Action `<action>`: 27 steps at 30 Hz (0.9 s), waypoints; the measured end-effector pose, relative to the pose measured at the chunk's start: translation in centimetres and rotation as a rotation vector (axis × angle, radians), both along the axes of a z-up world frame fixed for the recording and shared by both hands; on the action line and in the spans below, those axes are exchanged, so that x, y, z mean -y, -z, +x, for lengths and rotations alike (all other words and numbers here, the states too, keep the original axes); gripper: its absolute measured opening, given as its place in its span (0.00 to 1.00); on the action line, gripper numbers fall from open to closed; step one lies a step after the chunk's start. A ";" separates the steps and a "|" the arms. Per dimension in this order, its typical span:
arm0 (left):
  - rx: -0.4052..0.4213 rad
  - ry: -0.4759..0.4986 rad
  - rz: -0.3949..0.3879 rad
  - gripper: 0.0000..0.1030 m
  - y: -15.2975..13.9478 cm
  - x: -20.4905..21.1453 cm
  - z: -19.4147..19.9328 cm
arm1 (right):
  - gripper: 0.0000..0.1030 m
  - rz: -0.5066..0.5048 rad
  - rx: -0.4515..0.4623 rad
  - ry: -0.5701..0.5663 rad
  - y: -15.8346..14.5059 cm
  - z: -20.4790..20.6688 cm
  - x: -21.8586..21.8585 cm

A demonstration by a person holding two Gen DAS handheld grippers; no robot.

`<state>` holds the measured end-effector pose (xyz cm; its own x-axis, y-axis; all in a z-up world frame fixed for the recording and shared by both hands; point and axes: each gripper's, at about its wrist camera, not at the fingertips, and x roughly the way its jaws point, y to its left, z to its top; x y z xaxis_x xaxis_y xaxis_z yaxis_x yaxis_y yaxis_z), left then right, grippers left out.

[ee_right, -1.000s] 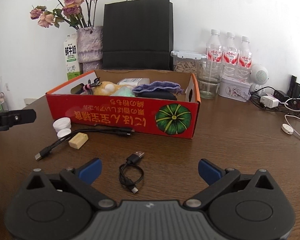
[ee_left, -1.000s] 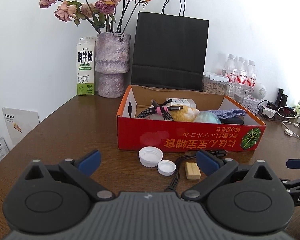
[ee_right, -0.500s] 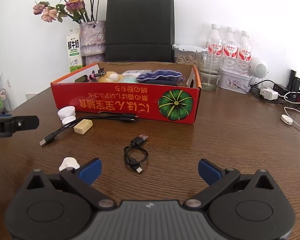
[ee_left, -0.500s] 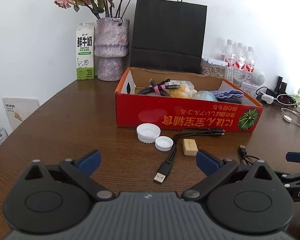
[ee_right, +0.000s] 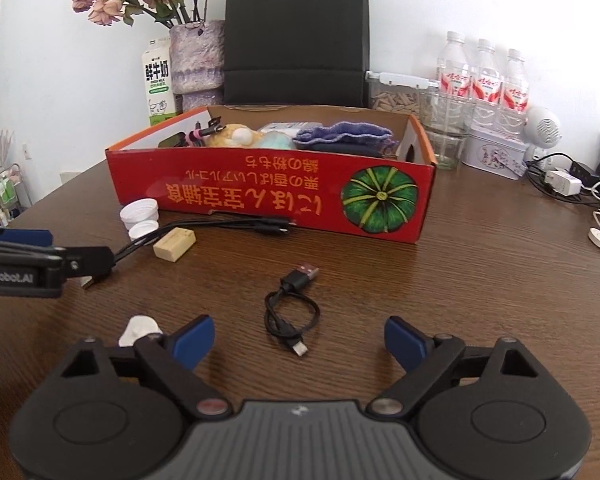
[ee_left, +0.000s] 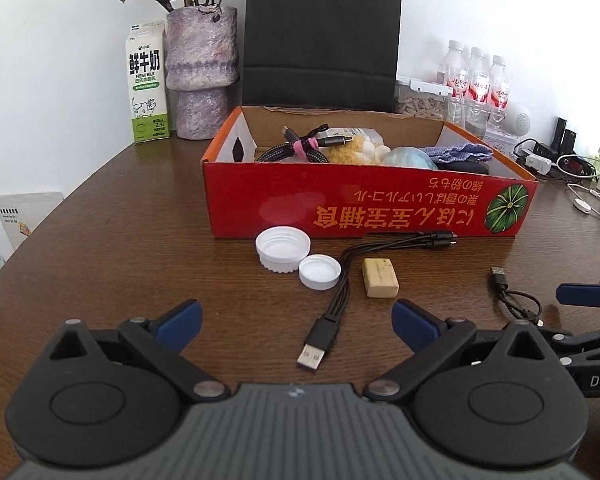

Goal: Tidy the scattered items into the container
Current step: 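Grasp the long black USB cable with the left gripper while the right grasps the short cable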

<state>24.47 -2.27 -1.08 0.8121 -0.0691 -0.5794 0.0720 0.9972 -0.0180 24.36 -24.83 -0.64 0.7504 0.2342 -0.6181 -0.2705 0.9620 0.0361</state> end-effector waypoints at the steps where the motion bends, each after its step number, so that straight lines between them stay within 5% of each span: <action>1: -0.003 0.003 0.005 0.98 0.0 0.1 0.4 | 0.79 0.000 -0.004 -0.001 0.0 0.3 -0.1; 6: -0.033 0.029 0.021 0.77 0.4 1.0 2.0 | 0.64 0.009 -0.001 0.001 -0.1 1.3 -0.3; 9: -0.065 0.069 0.022 0.54 0.9 1.5 2.5 | 0.57 -0.007 0.011 -0.015 0.0 1.1 -0.6; 14: -0.050 0.112 0.030 0.16 0.9 2.0 2.1 | 0.28 -0.014 0.026 -0.065 -0.1 0.7 -1.1; 21: -0.023 0.134 0.033 0.08 0.9 2.3 1.4 | 0.25 -0.022 0.036 -0.073 -0.2 0.4 -1.2; 27: 0.083 0.154 0.066 0.08 -0.3 3.0 -0.5 | 0.25 -0.029 0.050 -0.066 -0.3 0.1 -1.2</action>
<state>23.96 -5.29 -0.79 0.8402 -0.1602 -0.5181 0.2224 0.9731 0.0596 24.42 -23.64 -0.34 0.7638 0.2665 -0.5878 -0.3340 0.9426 -0.0066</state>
